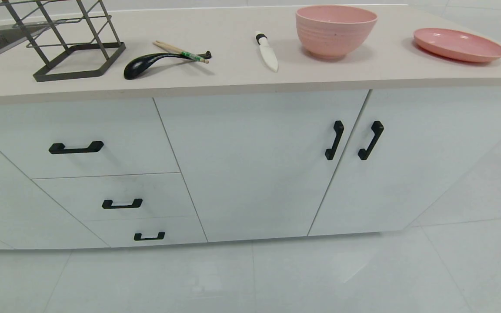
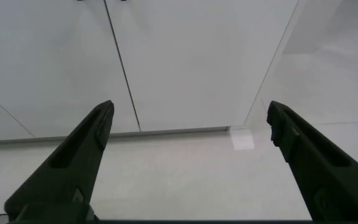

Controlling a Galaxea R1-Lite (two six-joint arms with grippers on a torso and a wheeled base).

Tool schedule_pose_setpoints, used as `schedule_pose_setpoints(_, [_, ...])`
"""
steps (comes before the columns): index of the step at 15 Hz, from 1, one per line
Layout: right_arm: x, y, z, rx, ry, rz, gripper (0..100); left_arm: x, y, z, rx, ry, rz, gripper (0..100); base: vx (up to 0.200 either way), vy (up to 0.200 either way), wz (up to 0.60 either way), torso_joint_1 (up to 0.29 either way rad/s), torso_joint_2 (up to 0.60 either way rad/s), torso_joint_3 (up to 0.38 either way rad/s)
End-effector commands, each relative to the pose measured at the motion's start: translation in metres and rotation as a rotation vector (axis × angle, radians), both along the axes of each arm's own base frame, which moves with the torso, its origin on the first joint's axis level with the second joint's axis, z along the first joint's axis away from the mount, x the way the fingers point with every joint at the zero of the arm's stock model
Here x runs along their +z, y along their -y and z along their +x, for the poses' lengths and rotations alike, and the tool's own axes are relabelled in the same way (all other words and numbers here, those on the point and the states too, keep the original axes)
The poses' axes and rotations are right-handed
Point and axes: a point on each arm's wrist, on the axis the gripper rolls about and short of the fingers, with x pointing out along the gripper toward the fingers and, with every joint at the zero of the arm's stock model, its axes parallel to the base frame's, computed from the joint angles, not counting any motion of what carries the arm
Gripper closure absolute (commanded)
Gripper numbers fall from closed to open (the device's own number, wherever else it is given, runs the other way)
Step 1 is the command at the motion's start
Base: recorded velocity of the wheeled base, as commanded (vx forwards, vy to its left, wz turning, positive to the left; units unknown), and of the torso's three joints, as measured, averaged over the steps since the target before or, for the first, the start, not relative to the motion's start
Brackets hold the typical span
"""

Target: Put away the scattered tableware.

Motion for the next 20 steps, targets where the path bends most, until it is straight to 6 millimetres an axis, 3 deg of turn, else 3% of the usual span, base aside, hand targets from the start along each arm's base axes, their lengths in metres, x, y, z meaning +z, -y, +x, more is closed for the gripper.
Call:
schedule_pose_setpoints(1, [0.0,0.0,0.0,-0.001,0.0,0.0,0,0.0,0.0,0.0,-0.001,-0.001,0.002,0,0.0,0.0,0.0,0.0,0.0,0.0])
schedule_pose_setpoints(5, [0.001,0.0,0.0,0.022,0.014,-0.001,0,0.0,0.0,0.0,-0.001,0.0,0.006,0,0.0,0.0,0.0,0.0,0.0,0.0])
schedule_pose_setpoints(7, [0.029,-0.001,-0.005,0.026,0.227,-0.006,0,0.0,0.0,0.0,-0.002,0.0,0.006,0,0.0,0.0,0.0,0.0,0.0,0.0])
schedule_pose_setpoints(10, [0.055,-0.003,-0.009,0.129,0.232,-0.024,0,0.0,0.0,0.0,-0.002,0.0,0.005,0,0.0,0.0,0.0,0.0,0.0,0.0])
schedule_pose_setpoints(11, [0.076,-0.004,0.001,0.217,0.174,-0.024,0,0.0,0.0,0.0,-0.002,0.0,0.005,0,0.0,0.0,0.0,0.0,0.0,0.0])
schedule_pose_setpoints(13, [0.097,-0.005,0.022,0.315,0.08,-0.016,0,0.0,0.0,0.0,-0.002,0.0,0.005,0,0.0,0.0,0.0,0.0,0.0,0.0])
schedule_pose_setpoints(20, [0.12,-0.018,0.083,0.445,-0.138,-0.005,0,0.0,0.0,0.0,-0.004,0.002,0.002,0,0.0,0.0,0.0,0.0,0.0,0.0])
